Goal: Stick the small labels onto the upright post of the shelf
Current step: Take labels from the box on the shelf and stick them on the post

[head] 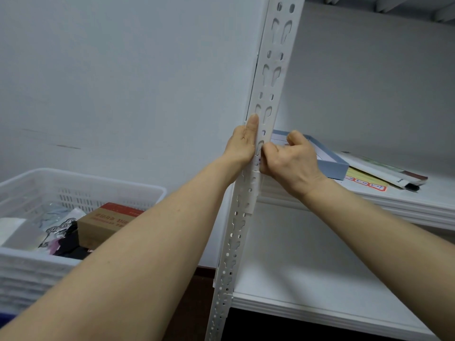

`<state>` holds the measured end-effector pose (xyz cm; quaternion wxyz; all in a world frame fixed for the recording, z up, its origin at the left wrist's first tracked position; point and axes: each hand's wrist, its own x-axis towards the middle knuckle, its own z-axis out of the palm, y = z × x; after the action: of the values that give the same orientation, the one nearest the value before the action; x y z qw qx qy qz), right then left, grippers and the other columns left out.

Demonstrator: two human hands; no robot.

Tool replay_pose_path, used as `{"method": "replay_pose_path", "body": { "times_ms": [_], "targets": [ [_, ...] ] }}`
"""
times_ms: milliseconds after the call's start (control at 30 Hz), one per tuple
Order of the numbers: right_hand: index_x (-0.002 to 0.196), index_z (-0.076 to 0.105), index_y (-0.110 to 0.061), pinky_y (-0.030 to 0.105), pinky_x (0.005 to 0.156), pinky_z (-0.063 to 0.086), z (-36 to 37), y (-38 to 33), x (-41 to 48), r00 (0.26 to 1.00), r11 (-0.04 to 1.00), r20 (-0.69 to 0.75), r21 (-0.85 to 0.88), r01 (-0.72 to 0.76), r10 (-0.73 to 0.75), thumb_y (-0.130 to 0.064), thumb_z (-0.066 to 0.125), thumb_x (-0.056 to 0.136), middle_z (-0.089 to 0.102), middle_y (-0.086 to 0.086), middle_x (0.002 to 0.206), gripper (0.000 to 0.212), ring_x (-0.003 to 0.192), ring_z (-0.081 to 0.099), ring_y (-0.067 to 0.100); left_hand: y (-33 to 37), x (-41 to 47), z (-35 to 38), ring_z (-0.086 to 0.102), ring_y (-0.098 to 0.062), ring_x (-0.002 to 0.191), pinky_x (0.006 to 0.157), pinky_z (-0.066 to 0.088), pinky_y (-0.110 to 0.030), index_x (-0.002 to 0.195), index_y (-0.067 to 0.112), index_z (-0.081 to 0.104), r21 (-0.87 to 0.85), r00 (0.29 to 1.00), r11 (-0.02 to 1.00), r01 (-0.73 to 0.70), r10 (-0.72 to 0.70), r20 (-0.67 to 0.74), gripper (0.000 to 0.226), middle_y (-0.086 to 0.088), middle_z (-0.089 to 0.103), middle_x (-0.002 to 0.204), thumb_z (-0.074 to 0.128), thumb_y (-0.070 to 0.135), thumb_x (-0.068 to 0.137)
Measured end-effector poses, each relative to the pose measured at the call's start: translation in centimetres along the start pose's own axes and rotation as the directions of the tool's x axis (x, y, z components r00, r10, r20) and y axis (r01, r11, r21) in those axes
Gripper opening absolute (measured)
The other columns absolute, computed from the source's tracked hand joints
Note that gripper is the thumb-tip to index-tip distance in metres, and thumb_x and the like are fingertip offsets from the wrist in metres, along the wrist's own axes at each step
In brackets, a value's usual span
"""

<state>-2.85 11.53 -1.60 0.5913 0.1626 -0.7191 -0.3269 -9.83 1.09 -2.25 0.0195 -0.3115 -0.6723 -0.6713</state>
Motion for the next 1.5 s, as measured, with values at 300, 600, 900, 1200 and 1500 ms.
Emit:
{"method": "replay_pose_path", "body": {
  "times_ms": [300,600,900,1200,1500],
  "targets": [
    [0.055,0.054,-0.011,0.027,0.061,0.027,-0.4,0.8,-1.4,0.995,0.995,-0.021,0.026,-0.100,0.101,-0.016,0.056,0.072,0.047,0.000,0.040,0.018,0.037,0.034,0.025,0.0,0.0,0.0,0.053,-0.018,0.070,0.067,0.043,-0.030,0.097,-0.009,0.057,0.029,1.000,0.999,-0.013,0.014,-0.003,0.079,-0.009,0.056,0.077,0.020,0.060,0.096],
    [0.071,0.065,-0.012,0.030,0.070,0.034,0.3,0.9,-2.0,0.999,0.992,-0.022,0.123,-0.020,0.022,-0.026,0.060,0.082,0.060,0.000,0.051,0.019,0.043,0.049,0.025,0.1,-0.1,-0.1,0.045,-0.013,0.065,0.058,0.036,-0.025,0.086,0.009,0.053,0.069,1.000,0.998,-0.012,0.013,-0.021,0.061,-0.002,0.050,0.073,0.019,0.059,0.097],
    [0.062,0.059,-0.012,0.029,0.065,0.027,0.9,0.5,-1.7,0.999,0.997,0.016,0.064,-0.032,0.031,-0.025,0.052,0.088,0.054,-0.001,0.045,0.029,0.038,0.035,0.025,-0.2,0.2,-0.1,0.044,-0.017,0.069,0.060,0.037,-0.030,0.088,0.010,0.054,0.064,1.000,0.998,-0.012,0.013,-0.022,0.066,-0.008,0.046,0.076,0.019,0.066,0.092],
    [0.057,0.053,-0.009,0.030,0.058,0.010,-0.1,-0.5,-0.9,0.985,0.994,0.151,0.048,-0.093,0.085,0.000,0.079,0.041,0.046,0.002,0.037,0.032,0.042,0.014,0.022,0.0,0.0,0.0,0.049,-0.016,0.071,0.060,0.041,-0.023,0.094,-0.002,0.058,0.023,1.000,1.000,0.003,-0.003,-0.012,0.072,-0.009,0.053,0.080,0.021,0.060,0.096],
    [0.073,0.061,-0.011,0.029,0.069,0.033,0.0,0.4,-3.0,0.986,0.970,0.014,0.179,-0.166,0.166,-0.027,0.052,0.088,0.061,0.001,0.055,0.023,0.047,0.053,0.025,-0.3,0.2,0.0,0.053,-0.018,0.076,0.075,0.044,-0.034,0.102,-0.007,0.057,0.033,1.000,0.999,0.000,0.000,-0.024,0.089,-0.012,0.057,0.084,0.020,0.072,0.086]
  ]
}}
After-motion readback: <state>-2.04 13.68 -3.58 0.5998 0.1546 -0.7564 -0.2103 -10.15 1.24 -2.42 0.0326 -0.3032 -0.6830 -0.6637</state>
